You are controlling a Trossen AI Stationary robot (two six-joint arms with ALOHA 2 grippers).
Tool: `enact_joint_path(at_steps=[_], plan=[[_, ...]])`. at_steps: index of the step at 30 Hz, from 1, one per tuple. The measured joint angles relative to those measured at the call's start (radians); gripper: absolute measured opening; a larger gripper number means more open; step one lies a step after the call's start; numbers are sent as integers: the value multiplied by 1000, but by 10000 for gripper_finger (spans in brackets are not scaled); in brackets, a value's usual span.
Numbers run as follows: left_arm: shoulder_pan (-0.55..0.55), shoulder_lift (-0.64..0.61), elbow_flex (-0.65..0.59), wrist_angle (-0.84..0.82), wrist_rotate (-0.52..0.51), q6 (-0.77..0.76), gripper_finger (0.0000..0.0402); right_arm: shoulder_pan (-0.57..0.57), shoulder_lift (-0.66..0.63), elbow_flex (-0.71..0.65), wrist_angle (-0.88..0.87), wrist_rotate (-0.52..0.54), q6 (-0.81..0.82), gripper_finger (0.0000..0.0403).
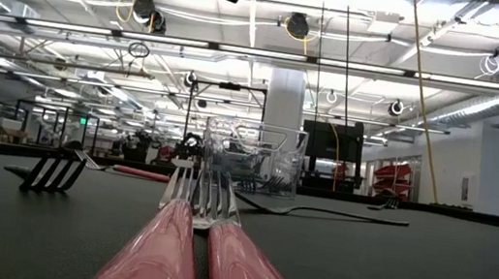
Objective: Sort silverware by color (type)
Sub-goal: Put the pink fork into the bottom right transparent bin
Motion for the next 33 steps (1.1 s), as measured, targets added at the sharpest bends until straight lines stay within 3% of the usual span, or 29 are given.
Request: enact_joint_path(at_steps=[18,33], plan=[[0,0,0,0,0,0,187,7,12,0,-3,-1,8,34],[0,0,0,0,0,0,187,7,12,0,-60,-10,35,112]])
